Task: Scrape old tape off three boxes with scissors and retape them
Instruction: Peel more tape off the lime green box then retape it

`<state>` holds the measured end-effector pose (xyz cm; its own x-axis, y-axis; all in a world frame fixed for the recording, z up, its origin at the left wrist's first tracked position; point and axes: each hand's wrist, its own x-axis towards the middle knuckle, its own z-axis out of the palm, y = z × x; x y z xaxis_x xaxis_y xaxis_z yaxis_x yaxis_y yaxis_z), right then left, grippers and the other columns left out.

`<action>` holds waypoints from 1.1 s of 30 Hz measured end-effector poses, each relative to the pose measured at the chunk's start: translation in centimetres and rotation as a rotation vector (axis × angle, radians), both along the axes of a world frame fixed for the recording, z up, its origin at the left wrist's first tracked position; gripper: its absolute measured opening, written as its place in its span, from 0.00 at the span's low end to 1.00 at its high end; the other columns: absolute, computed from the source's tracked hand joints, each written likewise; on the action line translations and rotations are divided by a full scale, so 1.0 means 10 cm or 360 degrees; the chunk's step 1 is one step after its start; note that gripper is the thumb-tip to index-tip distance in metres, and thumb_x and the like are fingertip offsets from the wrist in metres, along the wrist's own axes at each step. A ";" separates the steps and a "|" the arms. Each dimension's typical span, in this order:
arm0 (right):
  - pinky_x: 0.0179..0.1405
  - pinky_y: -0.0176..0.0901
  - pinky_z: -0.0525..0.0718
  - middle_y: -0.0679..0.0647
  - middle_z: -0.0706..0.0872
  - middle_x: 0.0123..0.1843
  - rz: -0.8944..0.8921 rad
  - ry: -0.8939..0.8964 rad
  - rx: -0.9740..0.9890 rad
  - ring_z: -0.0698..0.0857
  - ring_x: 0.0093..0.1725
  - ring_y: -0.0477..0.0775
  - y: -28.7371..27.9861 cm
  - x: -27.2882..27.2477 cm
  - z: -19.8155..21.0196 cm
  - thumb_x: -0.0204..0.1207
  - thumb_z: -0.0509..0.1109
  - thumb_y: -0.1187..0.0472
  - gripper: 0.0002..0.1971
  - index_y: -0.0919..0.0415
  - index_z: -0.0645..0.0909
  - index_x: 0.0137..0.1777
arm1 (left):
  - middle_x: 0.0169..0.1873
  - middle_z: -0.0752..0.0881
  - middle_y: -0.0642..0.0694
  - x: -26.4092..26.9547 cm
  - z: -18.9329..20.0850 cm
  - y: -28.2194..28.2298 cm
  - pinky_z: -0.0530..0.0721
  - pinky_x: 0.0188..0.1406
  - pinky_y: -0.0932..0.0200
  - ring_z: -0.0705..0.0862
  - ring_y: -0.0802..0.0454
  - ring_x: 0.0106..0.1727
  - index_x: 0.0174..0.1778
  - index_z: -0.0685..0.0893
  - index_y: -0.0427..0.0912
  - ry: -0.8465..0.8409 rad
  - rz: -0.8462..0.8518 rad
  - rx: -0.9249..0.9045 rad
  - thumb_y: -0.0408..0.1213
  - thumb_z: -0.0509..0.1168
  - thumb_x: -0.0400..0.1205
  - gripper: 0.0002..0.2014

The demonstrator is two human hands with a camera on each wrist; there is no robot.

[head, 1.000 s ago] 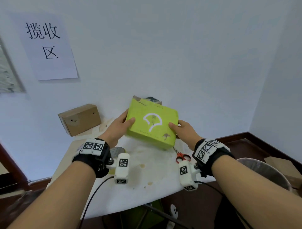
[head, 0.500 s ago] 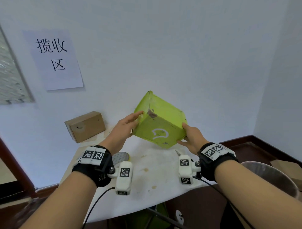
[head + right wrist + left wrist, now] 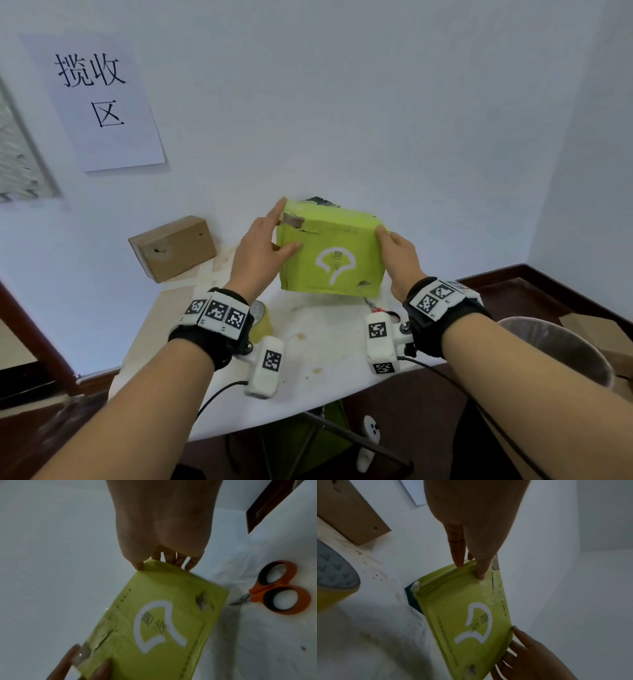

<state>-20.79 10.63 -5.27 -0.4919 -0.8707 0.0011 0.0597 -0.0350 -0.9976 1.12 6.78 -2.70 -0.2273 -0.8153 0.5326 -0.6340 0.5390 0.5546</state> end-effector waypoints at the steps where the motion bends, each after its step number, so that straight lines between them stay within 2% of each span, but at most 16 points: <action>1: 0.52 0.50 0.83 0.51 0.81 0.65 -0.0028 0.0029 -0.0010 0.79 0.62 0.55 -0.01 0.00 0.00 0.83 0.60 0.47 0.18 0.55 0.79 0.66 | 0.58 0.76 0.55 -0.02 -0.01 -0.02 0.82 0.49 0.56 0.84 0.51 0.41 0.78 0.67 0.64 -0.0043 0.0003 -0.0017 0.45 0.72 0.78 0.33; 2: 0.47 0.50 0.85 0.50 0.79 0.67 -0.0058 0.0066 -0.0008 0.78 0.63 0.56 -0.02 0.00 0.01 0.83 0.60 0.46 0.20 0.53 0.77 0.70 | 0.55 0.74 0.52 -0.04 -0.01 -0.04 0.84 0.49 0.54 0.84 0.49 0.41 0.76 0.71 0.62 -0.0054 0.0003 0.0012 0.46 0.72 0.78 0.30; 3: 0.48 0.51 0.85 0.51 0.78 0.69 -0.0089 0.0124 -0.0004 0.77 0.65 0.57 -0.02 0.00 0.02 0.82 0.61 0.47 0.21 0.53 0.75 0.73 | 0.53 0.74 0.48 -0.05 -0.02 -0.05 0.86 0.47 0.55 0.84 0.47 0.43 0.73 0.76 0.59 -0.0028 0.0000 0.0074 0.45 0.72 0.78 0.26; 5: 0.64 0.56 0.80 0.54 0.78 0.71 -0.0121 0.0249 -0.0006 0.76 0.69 0.58 -0.04 -0.01 0.01 0.82 0.63 0.50 0.21 0.54 0.74 0.74 | 0.51 0.74 0.42 -0.05 -0.06 -0.07 0.84 0.36 0.68 0.84 0.46 0.41 0.68 0.82 0.51 0.0085 -0.0049 0.0204 0.42 0.71 0.79 0.20; 6: 0.68 0.55 0.77 0.55 0.78 0.71 -0.0129 0.0290 -0.0009 0.77 0.69 0.58 -0.04 -0.02 0.00 0.82 0.63 0.52 0.21 0.55 0.73 0.73 | 0.51 0.75 0.39 -0.05 -0.08 -0.08 0.82 0.31 0.73 0.84 0.46 0.39 0.67 0.84 0.49 0.0129 -0.0079 0.0250 0.40 0.70 0.81 0.17; 8: 0.69 0.54 0.76 0.56 0.78 0.70 -0.0150 0.0337 -0.0022 0.77 0.68 0.59 -0.05 -0.02 -0.03 0.82 0.63 0.55 0.19 0.55 0.73 0.73 | 0.50 0.76 0.38 -0.04 -0.11 -0.08 0.80 0.28 0.76 0.85 0.48 0.36 0.64 0.85 0.48 0.0169 -0.0100 0.0270 0.41 0.66 0.84 0.14; 11: 0.70 0.55 0.74 0.57 0.77 0.70 -0.0166 0.0436 -0.0028 0.76 0.69 0.60 -0.08 -0.02 -0.06 0.83 0.62 0.56 0.19 0.56 0.72 0.73 | 0.51 0.75 0.41 -0.04 -0.14 -0.11 0.84 0.30 0.70 0.85 0.51 0.35 0.62 0.85 0.49 0.0137 -0.0084 0.0242 0.45 0.66 0.83 0.13; 15: 0.70 0.57 0.74 0.59 0.77 0.71 -0.0165 0.0470 -0.0008 0.76 0.69 0.61 -0.12 -0.02 -0.06 0.83 0.61 0.56 0.20 0.57 0.71 0.74 | 0.52 0.71 0.48 -0.10 -0.18 -0.15 0.87 0.39 0.55 0.83 0.50 0.44 0.55 0.78 0.55 -0.0084 -0.0011 0.0205 0.52 0.73 0.75 0.16; 16: 0.70 0.57 0.74 0.59 0.77 0.70 -0.0162 0.0455 0.0003 0.76 0.69 0.61 -0.12 -0.02 -0.06 0.83 0.61 0.56 0.20 0.57 0.71 0.75 | 0.51 0.70 0.49 -0.12 -0.18 -0.16 0.87 0.38 0.56 0.82 0.49 0.45 0.53 0.77 0.55 -0.0042 -0.0019 0.0223 0.51 0.73 0.76 0.15; 19: 0.69 0.58 0.75 0.59 0.78 0.69 -0.0157 0.0459 0.0028 0.76 0.68 0.61 -0.13 -0.03 -0.09 0.84 0.61 0.54 0.20 0.59 0.72 0.73 | 0.49 0.69 0.49 -0.14 -0.19 -0.18 0.85 0.29 0.66 0.81 0.50 0.43 0.51 0.79 0.52 0.0129 -0.0070 0.0279 0.46 0.70 0.80 0.08; 21: 0.68 0.57 0.76 0.58 0.79 0.68 -0.0154 0.0456 0.0028 0.77 0.67 0.61 -0.13 -0.05 -0.11 0.84 0.61 0.53 0.20 0.60 0.73 0.72 | 0.48 0.69 0.48 -0.13 -0.20 -0.19 0.85 0.28 0.65 0.81 0.48 0.42 0.51 0.80 0.53 0.0168 -0.0088 0.0274 0.45 0.68 0.82 0.05; 23: 0.68 0.56 0.76 0.58 0.80 0.68 -0.0170 0.0436 0.0007 0.77 0.67 0.60 -0.12 -0.05 -0.11 0.84 0.59 0.52 0.19 0.60 0.74 0.71 | 0.48 0.69 0.47 -0.13 -0.20 -0.16 0.87 0.30 0.62 0.82 0.45 0.42 0.52 0.80 0.54 0.0163 -0.0118 0.0252 0.45 0.66 0.83 0.04; 25: 0.68 0.54 0.75 0.56 0.79 0.68 -0.0185 0.0452 -0.0018 0.77 0.67 0.57 -0.12 -0.07 -0.10 0.84 0.57 0.46 0.22 0.59 0.75 0.70 | 0.49 0.68 0.47 -0.12 -0.21 -0.12 0.89 0.34 0.57 0.82 0.43 0.41 0.54 0.81 0.54 0.0131 -0.0135 0.0193 0.44 0.64 0.84 0.05; 28: 0.59 0.46 0.76 0.51 0.79 0.60 -0.0184 0.0418 -0.0059 0.77 0.60 0.52 -0.14 -0.09 -0.04 0.81 0.59 0.40 0.25 0.59 0.75 0.66 | 0.52 0.69 0.48 -0.14 -0.17 -0.10 0.88 0.45 0.49 0.83 0.45 0.43 0.54 0.82 0.54 0.0140 -0.0121 0.0123 0.46 0.61 0.85 0.06; 30: 0.54 0.43 0.74 0.50 0.79 0.55 -0.0212 0.0347 -0.0063 0.77 0.56 0.51 -0.17 -0.13 -0.02 0.80 0.63 0.42 0.21 0.59 0.76 0.59 | 0.56 0.71 0.47 -0.16 -0.13 -0.12 0.84 0.53 0.52 0.81 0.50 0.47 0.50 0.82 0.53 0.0179 -0.0079 0.0197 0.48 0.60 0.85 0.07; 33: 0.54 0.46 0.76 0.48 0.78 0.46 -0.0183 0.0290 -0.0018 0.76 0.52 0.52 -0.22 -0.16 -0.10 0.80 0.66 0.48 0.13 0.59 0.74 0.49 | 0.57 0.77 0.45 -0.16 -0.13 -0.13 0.81 0.56 0.53 0.81 0.50 0.49 0.42 0.81 0.51 0.0304 0.0019 0.0372 0.50 0.62 0.83 0.09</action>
